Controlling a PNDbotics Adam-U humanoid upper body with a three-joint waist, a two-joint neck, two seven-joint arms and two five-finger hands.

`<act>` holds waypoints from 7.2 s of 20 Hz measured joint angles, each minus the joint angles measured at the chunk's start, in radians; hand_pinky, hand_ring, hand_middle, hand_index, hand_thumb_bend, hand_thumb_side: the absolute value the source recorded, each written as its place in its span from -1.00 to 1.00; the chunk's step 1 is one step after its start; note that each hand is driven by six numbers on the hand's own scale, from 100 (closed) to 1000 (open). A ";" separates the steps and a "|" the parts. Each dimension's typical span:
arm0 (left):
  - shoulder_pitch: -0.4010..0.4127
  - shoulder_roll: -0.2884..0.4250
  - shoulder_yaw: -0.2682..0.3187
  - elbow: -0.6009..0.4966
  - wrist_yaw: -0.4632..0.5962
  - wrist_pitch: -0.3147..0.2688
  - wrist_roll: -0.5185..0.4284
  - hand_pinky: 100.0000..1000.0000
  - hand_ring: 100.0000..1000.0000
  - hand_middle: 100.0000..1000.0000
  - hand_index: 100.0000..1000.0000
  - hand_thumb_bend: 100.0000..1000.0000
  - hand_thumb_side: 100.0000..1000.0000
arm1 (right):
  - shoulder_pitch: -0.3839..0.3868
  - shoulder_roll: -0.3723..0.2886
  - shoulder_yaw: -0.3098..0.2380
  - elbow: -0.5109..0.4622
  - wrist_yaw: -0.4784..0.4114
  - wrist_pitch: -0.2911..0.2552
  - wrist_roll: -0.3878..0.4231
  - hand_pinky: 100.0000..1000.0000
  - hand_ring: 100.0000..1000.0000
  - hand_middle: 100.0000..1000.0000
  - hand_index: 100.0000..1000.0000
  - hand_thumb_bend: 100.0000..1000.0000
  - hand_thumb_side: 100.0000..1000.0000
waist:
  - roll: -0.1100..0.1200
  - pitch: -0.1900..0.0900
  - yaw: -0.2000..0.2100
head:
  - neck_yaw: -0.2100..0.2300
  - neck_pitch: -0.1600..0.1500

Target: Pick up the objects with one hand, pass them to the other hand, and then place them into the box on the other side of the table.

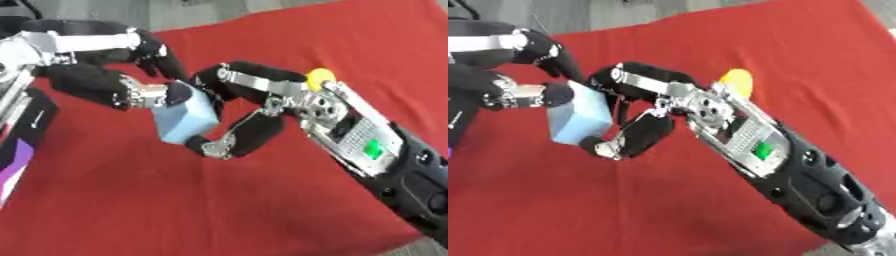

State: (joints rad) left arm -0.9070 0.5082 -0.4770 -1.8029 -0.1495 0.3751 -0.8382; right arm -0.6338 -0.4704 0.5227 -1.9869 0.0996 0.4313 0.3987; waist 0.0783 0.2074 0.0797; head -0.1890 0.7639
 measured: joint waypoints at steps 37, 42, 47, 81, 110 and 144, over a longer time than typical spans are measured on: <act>-0.020 0.038 -0.018 0.052 -0.031 -0.087 -0.055 0.71 0.66 0.47 0.54 0.12 0.55 | -0.027 -0.002 0.002 0.002 0.019 0.054 0.022 0.01 0.09 -0.23 0.11 -1.00 -0.98 | -0.001 0.000 -0.012 | 0.016 0.000; -0.063 0.074 0.002 0.053 -0.097 -0.086 -0.055 0.71 0.67 0.47 0.54 0.08 0.35 | -0.044 -0.002 0.002 0.002 0.001 0.049 -0.122 0.00 0.09 -0.24 0.11 -1.00 -1.00 | -0.001 0.000 -0.012 | 0.013 0.000; -0.108 0.090 0.011 0.050 -0.192 -0.109 -0.037 0.70 0.67 0.49 0.56 0.10 0.25 | -0.080 -0.003 0.011 0.002 -0.054 0.045 -0.289 -0.01 0.08 -0.25 0.11 -1.00 -1.00 | -0.001 0.000 -0.005 | -0.007 -0.003; -0.173 -0.034 -0.057 0.089 -0.504 -0.152 0.225 0.66 0.65 0.48 0.54 0.13 -0.19 | -0.129 -0.037 0.007 0.077 -0.037 -0.164 -0.370 0.04 0.09 -0.23 0.11 -1.00 -1.00 | 0.008 0.006 0.006 | -0.034 -0.094; -0.116 0.038 -0.041 -0.080 -0.375 0.019 0.300 0.62 0.60 0.42 0.46 -0.45 -0.07 | -0.118 -0.026 0.017 0.102 0.045 -0.215 -0.374 0.06 0.09 -0.22 0.11 -1.00 -1.00 | 0.008 0.016 0.011 | -0.034 -0.093; -0.116 0.045 -0.020 -0.104 -0.354 0.014 0.200 0.66 0.65 0.48 0.54 -0.32 0.02 | -0.114 -0.026 0.024 0.101 0.045 -0.208 -0.374 0.05 0.10 -0.22 0.12 -1.00 -1.00 | 0.008 0.018 0.011 | -0.035 -0.092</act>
State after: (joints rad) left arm -1.0234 0.5530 -0.4969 -1.9071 -0.5034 0.3887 -0.6377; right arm -0.7482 -0.4969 0.5471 -1.8856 0.1445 0.2236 0.0246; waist 0.0858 0.2250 0.0907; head -0.2235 0.6716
